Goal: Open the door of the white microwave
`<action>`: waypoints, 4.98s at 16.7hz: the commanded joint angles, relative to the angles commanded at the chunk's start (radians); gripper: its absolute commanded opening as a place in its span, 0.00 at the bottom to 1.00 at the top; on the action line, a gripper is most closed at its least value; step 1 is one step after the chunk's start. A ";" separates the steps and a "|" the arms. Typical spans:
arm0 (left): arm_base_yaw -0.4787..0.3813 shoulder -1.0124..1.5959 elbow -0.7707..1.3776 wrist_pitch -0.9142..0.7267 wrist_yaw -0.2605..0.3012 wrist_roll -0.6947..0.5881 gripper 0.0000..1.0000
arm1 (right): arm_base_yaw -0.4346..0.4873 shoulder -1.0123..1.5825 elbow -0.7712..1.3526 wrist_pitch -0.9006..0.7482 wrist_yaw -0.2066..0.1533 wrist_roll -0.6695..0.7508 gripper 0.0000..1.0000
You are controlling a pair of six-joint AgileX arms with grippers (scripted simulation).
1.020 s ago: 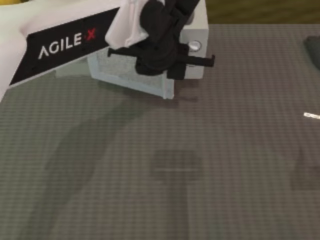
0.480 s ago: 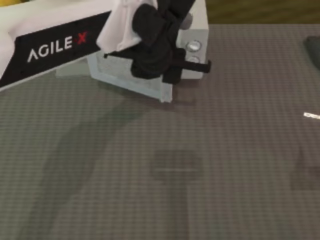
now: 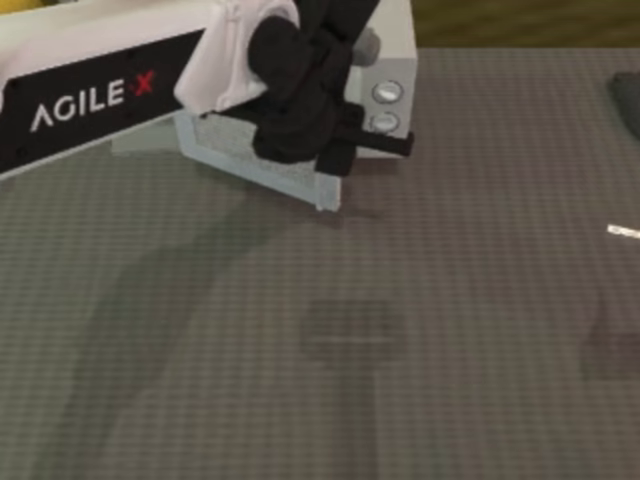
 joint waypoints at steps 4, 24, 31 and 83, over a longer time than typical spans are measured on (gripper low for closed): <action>0.000 0.000 0.000 0.000 0.000 0.000 0.00 | 0.000 0.000 0.000 0.000 0.000 0.000 1.00; 0.001 -0.019 -0.025 0.013 0.018 0.023 0.00 | 0.000 0.000 0.000 0.000 0.000 0.000 1.00; 0.027 -0.086 -0.120 0.048 0.068 0.122 0.00 | 0.000 0.000 0.000 0.000 0.000 0.000 1.00; 0.065 -0.165 -0.222 0.077 0.146 0.256 0.00 | 0.000 0.000 0.000 0.000 0.000 0.000 1.00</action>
